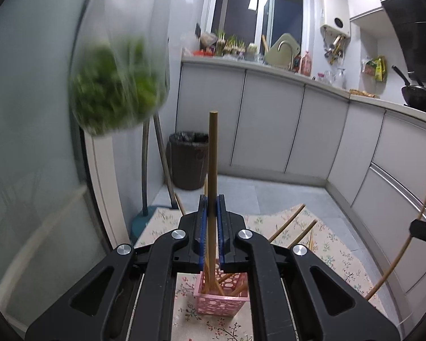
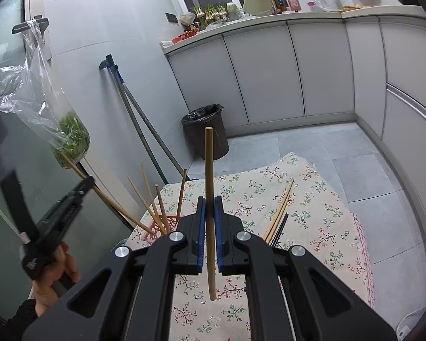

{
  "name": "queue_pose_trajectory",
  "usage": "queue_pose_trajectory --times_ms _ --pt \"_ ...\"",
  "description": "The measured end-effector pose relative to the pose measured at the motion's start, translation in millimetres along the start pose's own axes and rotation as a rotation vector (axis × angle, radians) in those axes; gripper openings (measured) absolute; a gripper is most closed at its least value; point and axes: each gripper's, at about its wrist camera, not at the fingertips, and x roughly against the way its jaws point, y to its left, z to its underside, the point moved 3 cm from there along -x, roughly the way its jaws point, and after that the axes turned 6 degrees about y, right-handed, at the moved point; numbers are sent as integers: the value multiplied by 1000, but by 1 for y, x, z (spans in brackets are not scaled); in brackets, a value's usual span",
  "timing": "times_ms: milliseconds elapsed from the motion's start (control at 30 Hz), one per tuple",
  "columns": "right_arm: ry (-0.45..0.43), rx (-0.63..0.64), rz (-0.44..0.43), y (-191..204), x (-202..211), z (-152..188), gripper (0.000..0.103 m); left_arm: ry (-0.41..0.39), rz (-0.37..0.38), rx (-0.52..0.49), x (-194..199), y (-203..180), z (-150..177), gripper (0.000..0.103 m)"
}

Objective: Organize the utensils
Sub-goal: 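Lower the left gripper's chopstick into the pink basket and open it while the right gripper carries its chopstick, then lower the right gripper's chopstick into the pink basket and open it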

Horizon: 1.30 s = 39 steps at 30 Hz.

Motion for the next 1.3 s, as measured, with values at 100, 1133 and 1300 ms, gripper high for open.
queue_pose_trajectory --times_ms 100,1133,1300 --pt "3 7 5 1 -3 0 6 45 11 11 -13 3 5 6" --pt "-219 -44 -154 83 6 -30 6 349 -51 110 5 58 17 60" --pt "-272 -77 -89 95 -21 -35 6 376 -46 144 3 70 21 60"
